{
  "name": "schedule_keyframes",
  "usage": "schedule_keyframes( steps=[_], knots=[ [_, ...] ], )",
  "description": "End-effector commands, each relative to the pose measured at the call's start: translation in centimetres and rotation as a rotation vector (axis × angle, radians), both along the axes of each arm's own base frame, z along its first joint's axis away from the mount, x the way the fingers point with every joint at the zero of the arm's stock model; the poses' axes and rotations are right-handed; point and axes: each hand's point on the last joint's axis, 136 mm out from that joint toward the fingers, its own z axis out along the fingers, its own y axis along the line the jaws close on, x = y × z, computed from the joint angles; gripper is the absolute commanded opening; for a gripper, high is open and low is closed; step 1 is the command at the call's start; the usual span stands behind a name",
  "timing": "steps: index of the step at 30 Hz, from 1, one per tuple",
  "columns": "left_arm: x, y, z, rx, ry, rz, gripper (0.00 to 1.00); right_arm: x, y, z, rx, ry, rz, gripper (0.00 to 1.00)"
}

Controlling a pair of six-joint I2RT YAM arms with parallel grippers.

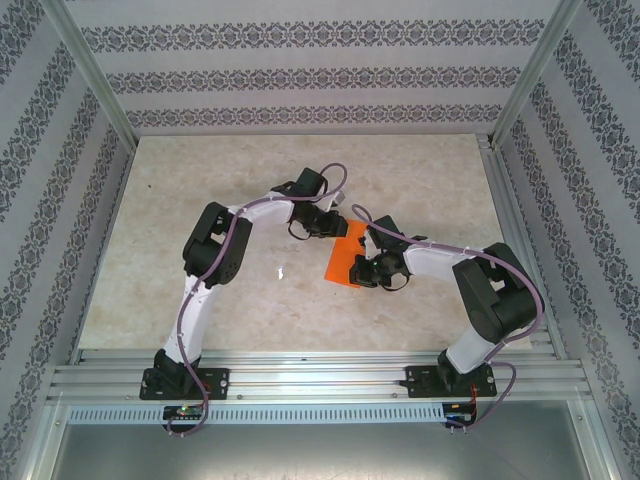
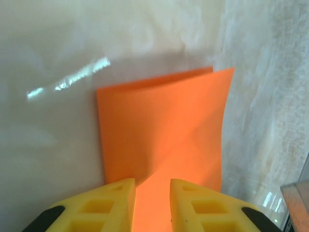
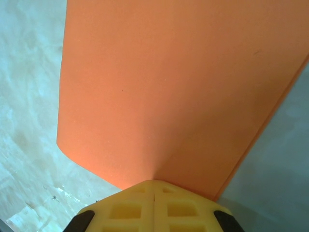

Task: Fold a paper plane with a square sheet of paper (fold left side to right side)
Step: First fold the square sheet of paper in half at the center of the table.

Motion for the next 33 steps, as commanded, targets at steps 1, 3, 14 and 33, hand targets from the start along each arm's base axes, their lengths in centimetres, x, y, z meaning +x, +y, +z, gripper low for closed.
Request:
schedule_keyframes(
  steps=[1, 3, 14, 33],
  knots=[
    [3.6, 1.2, -0.8, 0.028, -0.082, 0.051, 0.26, -4.9, -5.3, -4.6, -0.268, 0.18, -0.01, 0.05],
    [4.5, 1.4, -0.5, 0.024, -0.092, 0.066, 0.26, -4.8, -5.2, -4.6, -0.268, 0.178, -0.011, 0.05],
    [4.9, 4.0, 6.2, -0.078, -0.194, 0.103, 0.2, -4.5, -4.9, -4.6, -0.255, 0.176, -0.014, 0.05],
    [-0.3, -2.5, 2.1, -0.172, -0.064, -0.012, 0.14, -4.5, -5.0, -4.6, -0.267, 0.181, -0.012, 0.05]
  ],
)
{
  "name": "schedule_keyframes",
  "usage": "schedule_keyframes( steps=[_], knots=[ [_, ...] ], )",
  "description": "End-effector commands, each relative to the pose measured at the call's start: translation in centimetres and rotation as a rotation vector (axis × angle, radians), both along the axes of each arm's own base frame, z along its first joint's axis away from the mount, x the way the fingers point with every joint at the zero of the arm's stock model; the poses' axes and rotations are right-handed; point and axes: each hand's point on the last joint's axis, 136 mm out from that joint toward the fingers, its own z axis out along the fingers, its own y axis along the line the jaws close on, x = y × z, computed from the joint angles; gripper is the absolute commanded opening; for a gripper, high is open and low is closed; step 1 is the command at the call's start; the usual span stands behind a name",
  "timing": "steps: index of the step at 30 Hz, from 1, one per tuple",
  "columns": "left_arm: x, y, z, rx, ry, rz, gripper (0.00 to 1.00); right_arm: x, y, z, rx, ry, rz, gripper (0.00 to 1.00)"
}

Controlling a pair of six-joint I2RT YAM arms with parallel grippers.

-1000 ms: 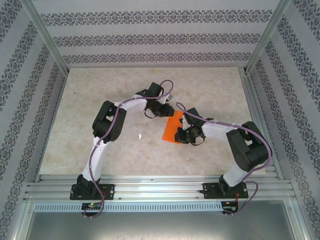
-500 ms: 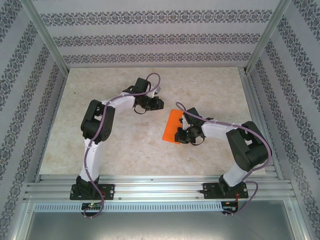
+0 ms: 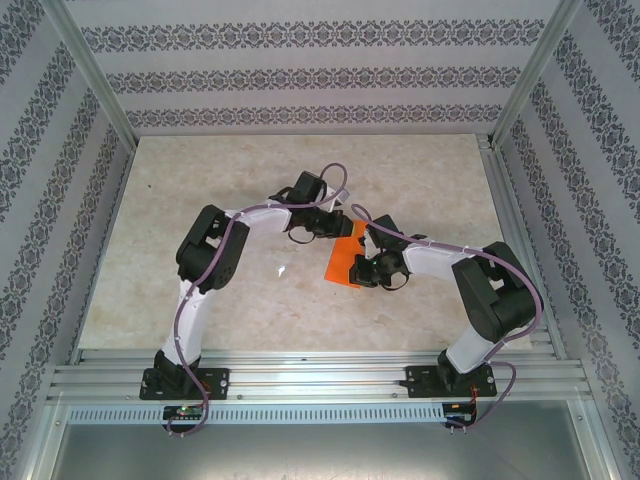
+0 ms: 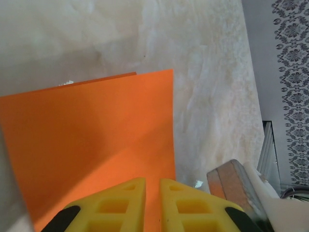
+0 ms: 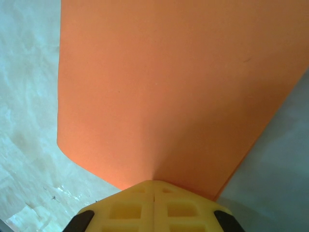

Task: Fold a paper plane with a square sheet of paper (fold left side to right side)
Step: First fold the square sheet of paper in half at the center of the table.

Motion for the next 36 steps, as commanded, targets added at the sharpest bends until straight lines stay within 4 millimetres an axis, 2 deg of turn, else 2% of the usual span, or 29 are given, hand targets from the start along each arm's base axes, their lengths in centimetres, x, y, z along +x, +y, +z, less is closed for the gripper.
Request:
schedule_keyframes(
  steps=[1, 9, 14, 23, 36],
  knots=[
    [1.9, -0.1, -1.1, 0.023, -0.028, 0.03, 0.14, -4.5, -4.9, -4.6, -0.26, 0.172, -0.009, 0.06],
    [4.3, -0.3, -2.8, 0.095, -0.073, 0.042, 0.14, -4.6, -5.1, -4.5, -0.275, 0.175, -0.004, 0.06],
    [5.7, 1.2, -4.8, 0.141, -0.074, 0.083, 0.14, -4.8, -5.2, -4.5, -0.281, 0.177, -0.002, 0.06],
    [7.8, 3.0, -6.3, 0.245, -0.136, 0.11, 0.15, -4.9, -5.4, -4.3, -0.295, 0.176, 0.0, 0.06],
    [10.5, 4.4, -6.3, 0.385, -0.234, 0.148, 0.16, -5.1, -5.5, -4.2, -0.298, 0.177, 0.001, 0.06]
  ],
)
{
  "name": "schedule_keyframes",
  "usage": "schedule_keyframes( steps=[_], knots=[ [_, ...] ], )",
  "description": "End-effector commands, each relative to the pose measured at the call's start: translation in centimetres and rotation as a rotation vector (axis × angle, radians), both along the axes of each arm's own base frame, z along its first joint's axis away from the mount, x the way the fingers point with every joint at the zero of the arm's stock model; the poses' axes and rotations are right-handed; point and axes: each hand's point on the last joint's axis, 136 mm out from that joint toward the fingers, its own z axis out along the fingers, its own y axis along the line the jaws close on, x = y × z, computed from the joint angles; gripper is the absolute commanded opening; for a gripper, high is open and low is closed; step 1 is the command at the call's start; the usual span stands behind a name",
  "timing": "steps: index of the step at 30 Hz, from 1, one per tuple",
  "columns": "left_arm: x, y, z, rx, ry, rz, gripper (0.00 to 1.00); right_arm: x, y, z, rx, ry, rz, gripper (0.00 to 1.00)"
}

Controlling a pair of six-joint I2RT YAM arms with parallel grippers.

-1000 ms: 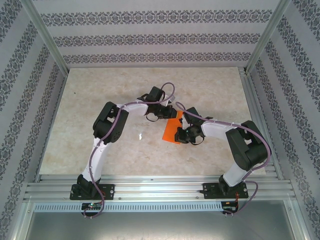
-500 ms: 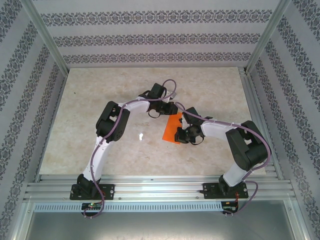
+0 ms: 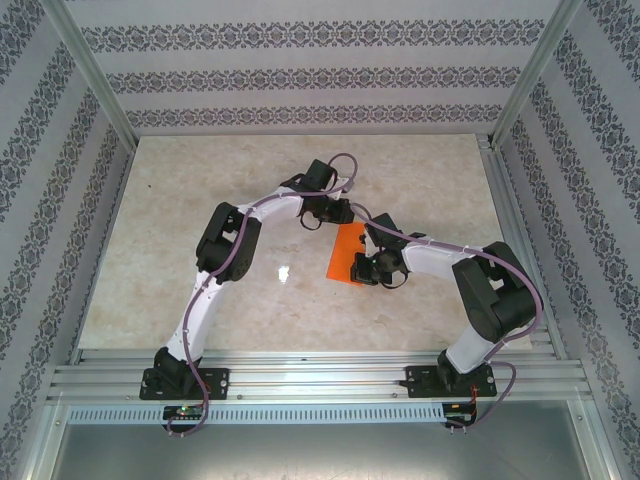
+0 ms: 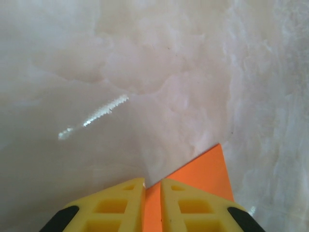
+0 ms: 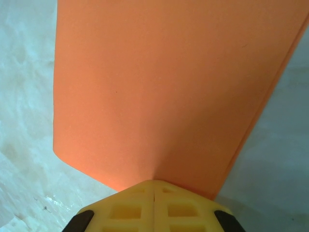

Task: Fold a paper plane with a square sheet of paper (fold left side to right side)
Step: First fold the square sheet of paper in half at the center of the table, then fold the triangle a second time at the center of the table.

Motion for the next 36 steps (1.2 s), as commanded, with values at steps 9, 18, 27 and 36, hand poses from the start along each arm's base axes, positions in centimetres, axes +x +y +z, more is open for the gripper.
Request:
schedule_keyframes(
  steps=[9, 18, 27, 36],
  knots=[
    [5.8, 4.7, -1.1, 0.117, -0.087, 0.127, 0.19, -5.4, -4.6, -4.0, -0.23, 0.187, 0.009, 0.06],
    [5.8, 7.4, 9.6, -0.035, -0.186, 0.165, 0.33, 0.1, -0.9, 2.2, -0.053, -0.042, 0.042, 0.21],
    [-2.2, 11.4, 12.6, -0.104, -0.253, 0.212, 0.46, 2.8, -3.4, 6.2, -0.004, -0.145, -0.033, 0.35],
    [-10.5, 10.4, 9.4, -0.078, -0.272, 0.146, 0.51, 4.7, -3.4, 4.5, 0.111, -0.109, -0.103, 0.46]
  ],
)
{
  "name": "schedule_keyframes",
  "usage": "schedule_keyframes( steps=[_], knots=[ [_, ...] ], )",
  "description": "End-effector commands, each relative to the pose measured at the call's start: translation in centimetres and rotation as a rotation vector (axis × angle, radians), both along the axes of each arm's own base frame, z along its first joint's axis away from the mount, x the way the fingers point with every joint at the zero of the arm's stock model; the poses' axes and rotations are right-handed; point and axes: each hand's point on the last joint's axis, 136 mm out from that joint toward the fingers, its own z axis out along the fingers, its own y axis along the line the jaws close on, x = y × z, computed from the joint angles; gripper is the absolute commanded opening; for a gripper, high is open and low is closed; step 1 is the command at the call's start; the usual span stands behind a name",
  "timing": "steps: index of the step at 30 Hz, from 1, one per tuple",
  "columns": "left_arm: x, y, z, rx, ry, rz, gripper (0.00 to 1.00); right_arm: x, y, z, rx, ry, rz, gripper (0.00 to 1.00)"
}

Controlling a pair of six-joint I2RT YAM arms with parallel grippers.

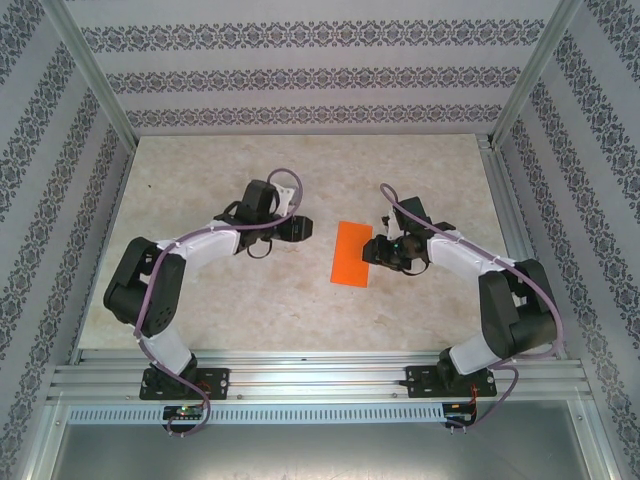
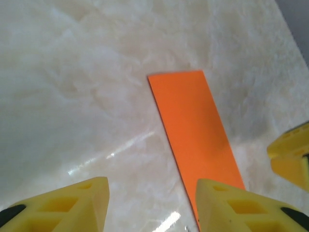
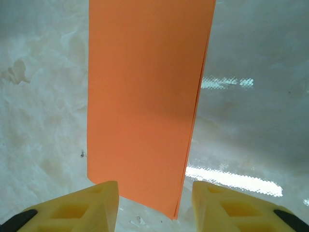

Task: Fold a paper plane with a square sheet of paper (fold left side to right side)
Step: Fold the triangle a second time at the center of the table.

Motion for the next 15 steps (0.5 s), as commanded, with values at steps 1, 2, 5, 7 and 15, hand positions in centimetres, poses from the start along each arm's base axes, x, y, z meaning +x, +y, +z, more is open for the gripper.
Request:
schedule_keyframes(
  steps=[1, 2, 5, 7, 15],
  knots=[
    [-0.7, -1.5, 2.3, -0.054, -0.107, -0.005, 0.51, 2.0, 0.3, -0.1, 0.057, -0.034, -0.017, 0.47],
    [-1.1, -1.7, 2.3, -0.058, -0.113, -0.002, 0.51, 2.9, 0.0, -0.1, 0.059, -0.052, -0.028, 0.49],
    [-1.7, -2.0, 2.5, -0.069, -0.13, 0.006, 0.51, 5.4, -0.9, -0.3, 0.043, -0.082, -0.044, 0.53],
    [-2.0, -2.3, 2.6, -0.078, -0.137, 0.003, 0.52, 6.9, -1.3, -0.4, 0.032, -0.101, -0.045, 0.56],
    [-4.3, -5.9, 0.2, -0.101, -0.026, -0.108, 0.5, 8.8, -0.6, -1.3, 0.049, -0.079, -0.047, 0.56]
  ],
)
